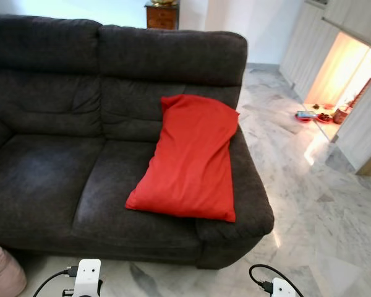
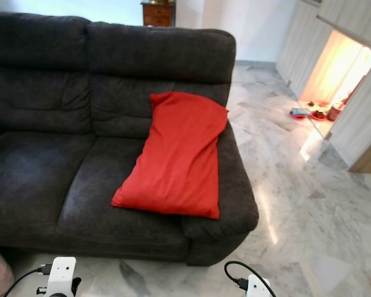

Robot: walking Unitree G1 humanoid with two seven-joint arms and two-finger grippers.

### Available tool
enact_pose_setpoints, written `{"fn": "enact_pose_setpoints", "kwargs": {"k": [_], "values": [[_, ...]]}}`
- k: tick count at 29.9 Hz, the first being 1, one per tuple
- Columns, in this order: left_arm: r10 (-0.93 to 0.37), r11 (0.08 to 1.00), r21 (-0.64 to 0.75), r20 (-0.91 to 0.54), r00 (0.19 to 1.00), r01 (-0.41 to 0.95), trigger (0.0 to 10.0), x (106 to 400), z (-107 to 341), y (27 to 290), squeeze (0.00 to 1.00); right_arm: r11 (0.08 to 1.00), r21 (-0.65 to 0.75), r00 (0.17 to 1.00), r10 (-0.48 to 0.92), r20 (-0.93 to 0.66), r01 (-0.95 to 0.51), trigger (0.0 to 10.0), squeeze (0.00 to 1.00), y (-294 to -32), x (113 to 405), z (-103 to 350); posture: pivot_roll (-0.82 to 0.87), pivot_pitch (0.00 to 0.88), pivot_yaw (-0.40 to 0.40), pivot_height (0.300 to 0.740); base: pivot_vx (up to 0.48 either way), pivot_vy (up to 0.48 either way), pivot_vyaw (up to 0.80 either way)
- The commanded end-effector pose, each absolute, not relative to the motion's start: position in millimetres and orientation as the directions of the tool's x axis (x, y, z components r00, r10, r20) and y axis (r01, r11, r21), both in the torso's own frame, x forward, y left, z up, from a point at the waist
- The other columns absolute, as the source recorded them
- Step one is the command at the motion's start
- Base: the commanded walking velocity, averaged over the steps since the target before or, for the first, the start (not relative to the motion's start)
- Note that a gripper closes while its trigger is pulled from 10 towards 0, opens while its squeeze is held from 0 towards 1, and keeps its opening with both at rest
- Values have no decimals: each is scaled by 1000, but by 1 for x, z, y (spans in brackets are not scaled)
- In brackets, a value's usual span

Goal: Move the pillow to the sofa from floor

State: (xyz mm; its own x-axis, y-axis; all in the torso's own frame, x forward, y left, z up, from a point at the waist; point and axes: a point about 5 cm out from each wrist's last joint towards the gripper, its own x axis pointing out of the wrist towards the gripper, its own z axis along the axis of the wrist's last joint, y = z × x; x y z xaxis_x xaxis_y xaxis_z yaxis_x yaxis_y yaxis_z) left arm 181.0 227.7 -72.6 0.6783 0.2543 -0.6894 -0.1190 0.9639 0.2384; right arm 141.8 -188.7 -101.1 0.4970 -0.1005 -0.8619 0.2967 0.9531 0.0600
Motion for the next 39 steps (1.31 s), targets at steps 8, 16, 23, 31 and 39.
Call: {"fn": "enact_pose_setpoints", "kwargs": {"k": [8,16,23,31,39], "values": [[254,966,226,-712,655,-130,10000,176,-77,225,0,953,52,497,-108,-861,297,10000,0,-193,142,-100,72,0,-81,740,0,330,0],[251,967,221,-712,656,-129,10000,177,-77,221,0,956,50,498,-107,-861,291,10000,0,-193,143,-100,73,0,-83,740,0,379,0],[251,967,222,-713,655,-129,10000,177,-77,221,0,956,50,498,-106,-861,290,10000,0,-193,143,-100,73,0,-84,740,0,378,0],[252,966,222,-712,656,-131,10000,175,-77,222,0,955,50,498,-107,-861,291,10000,0,-193,142,-100,72,0,-83,740,0,378,0],[253,966,219,-714,653,-135,10000,173,-78,223,0,956,47,498,-107,-861,288,10000,0,-194,142,-100,72,0,-85,740,0,378,0]]}}
